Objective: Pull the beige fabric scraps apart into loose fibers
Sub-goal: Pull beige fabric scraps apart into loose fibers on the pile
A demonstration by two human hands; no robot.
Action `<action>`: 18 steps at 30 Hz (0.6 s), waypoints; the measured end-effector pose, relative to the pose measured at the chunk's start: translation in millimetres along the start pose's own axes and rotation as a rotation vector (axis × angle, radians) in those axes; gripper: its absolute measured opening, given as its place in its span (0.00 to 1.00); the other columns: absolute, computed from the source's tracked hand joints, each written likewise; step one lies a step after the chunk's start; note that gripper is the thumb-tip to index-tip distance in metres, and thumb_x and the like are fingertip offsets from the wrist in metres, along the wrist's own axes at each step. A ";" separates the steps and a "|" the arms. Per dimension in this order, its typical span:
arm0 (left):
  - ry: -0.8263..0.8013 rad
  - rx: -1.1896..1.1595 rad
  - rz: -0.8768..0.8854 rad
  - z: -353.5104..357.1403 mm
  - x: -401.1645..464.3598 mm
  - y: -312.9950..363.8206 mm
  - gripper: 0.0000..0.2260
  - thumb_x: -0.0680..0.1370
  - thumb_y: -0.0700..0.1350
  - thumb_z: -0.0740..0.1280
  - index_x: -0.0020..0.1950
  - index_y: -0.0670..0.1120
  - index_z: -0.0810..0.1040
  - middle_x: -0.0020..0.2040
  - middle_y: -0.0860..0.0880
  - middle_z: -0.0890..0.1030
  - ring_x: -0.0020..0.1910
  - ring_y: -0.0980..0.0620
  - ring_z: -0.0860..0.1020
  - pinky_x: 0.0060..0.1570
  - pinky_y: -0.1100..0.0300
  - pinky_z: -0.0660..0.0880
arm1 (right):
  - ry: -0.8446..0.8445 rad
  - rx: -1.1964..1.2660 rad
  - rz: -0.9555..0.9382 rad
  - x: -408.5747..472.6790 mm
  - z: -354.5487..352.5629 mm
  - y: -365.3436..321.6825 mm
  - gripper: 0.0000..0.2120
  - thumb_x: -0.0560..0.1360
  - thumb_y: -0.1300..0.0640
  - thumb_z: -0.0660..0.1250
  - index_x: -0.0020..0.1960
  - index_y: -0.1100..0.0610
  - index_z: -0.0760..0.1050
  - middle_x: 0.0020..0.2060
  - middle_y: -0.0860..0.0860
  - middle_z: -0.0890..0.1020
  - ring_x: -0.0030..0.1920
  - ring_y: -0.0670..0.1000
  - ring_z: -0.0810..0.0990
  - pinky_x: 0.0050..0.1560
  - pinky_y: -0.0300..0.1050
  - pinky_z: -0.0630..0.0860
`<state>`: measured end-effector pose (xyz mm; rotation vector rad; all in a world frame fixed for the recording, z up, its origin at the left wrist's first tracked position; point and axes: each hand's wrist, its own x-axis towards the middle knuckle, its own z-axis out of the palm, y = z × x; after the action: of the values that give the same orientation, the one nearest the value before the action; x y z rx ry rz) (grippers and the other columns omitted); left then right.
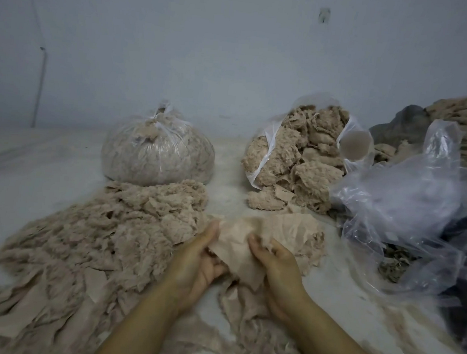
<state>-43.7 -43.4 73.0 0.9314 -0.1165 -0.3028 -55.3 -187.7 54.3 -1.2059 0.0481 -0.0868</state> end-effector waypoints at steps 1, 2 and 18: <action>-0.014 0.050 0.001 1.1 -0.9 -2.4 0.20 0.69 0.46 0.70 0.59 0.40 0.75 0.51 0.39 0.83 0.45 0.43 0.83 0.40 0.51 0.82 | 0.042 -0.024 -0.032 0.6 -0.6 -1.2 0.08 0.77 0.58 0.66 0.46 0.63 0.80 0.42 0.60 0.85 0.44 0.57 0.84 0.46 0.50 0.81; -0.002 0.104 0.018 1.6 -0.7 -5.6 0.23 0.66 0.43 0.73 0.60 0.43 0.74 0.50 0.41 0.84 0.44 0.44 0.83 0.39 0.52 0.82 | 0.072 -0.059 -0.048 0.9 -1.5 -1.8 0.10 0.78 0.58 0.66 0.48 0.65 0.79 0.43 0.61 0.85 0.44 0.58 0.84 0.46 0.50 0.80; 0.263 0.212 0.140 8.9 14.2 -0.5 0.11 0.79 0.45 0.63 0.49 0.39 0.81 0.40 0.43 0.83 0.35 0.50 0.81 0.34 0.56 0.77 | 0.138 -0.156 -0.304 6.4 -13.0 -5.9 0.08 0.76 0.59 0.68 0.38 0.58 0.79 0.30 0.44 0.79 0.33 0.40 0.76 0.35 0.31 0.73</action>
<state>-32.4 -55.0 77.4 1.1587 0.0287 -0.0364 -50.3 -202.5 55.2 -1.3548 -0.0082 -0.4392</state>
